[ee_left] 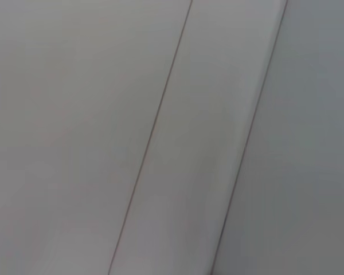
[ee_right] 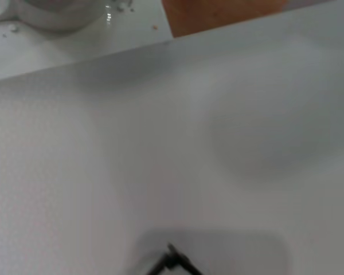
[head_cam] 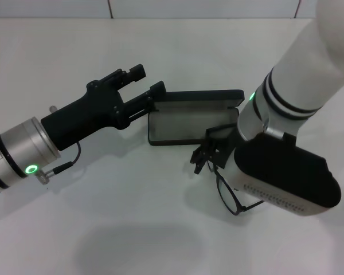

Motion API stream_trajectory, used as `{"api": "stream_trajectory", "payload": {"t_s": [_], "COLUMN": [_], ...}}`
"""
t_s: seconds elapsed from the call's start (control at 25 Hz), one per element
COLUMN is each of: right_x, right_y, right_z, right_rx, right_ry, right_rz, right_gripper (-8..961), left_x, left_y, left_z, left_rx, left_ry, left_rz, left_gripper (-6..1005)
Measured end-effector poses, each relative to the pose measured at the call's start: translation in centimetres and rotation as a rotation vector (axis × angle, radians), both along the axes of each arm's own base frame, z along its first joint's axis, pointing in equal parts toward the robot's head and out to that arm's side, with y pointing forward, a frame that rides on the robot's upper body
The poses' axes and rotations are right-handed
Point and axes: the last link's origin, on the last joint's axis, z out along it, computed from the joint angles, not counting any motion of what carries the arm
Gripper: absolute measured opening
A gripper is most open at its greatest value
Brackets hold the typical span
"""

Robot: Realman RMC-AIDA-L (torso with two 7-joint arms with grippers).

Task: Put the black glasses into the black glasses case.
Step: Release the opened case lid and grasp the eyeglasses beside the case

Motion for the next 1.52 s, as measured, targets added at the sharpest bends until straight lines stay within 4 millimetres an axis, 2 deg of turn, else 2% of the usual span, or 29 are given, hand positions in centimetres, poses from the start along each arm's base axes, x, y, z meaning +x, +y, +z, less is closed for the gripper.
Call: {"api": "stream_trajectory", "payload": {"t_s": [0.48,1.24,1.52], "right_x": [1.3,2.0,1.8], "right_y": [0.2,0.8,1.2], "right_z": [-1.0,-1.2,-0.9], "right_rx": [0.012,0.051,0.104], "right_ry": [-0.034,-0.040,-0.035], "right_rz": [0.018,0.041,-0.006], "right_gripper": [741,394,276], "left_x": [0.3,0.4,0.6], "left_y": [0.1,0.1,0.3], "left_z": [-0.3,-0.4,-0.6], "left_rx": [-0.014,-0.018,-0.025], "left_ry": [0.001,-0.002,-0.006], "left_rz": [-0.008,-0.010,-0.013], "left_gripper": [698,697,697]}}
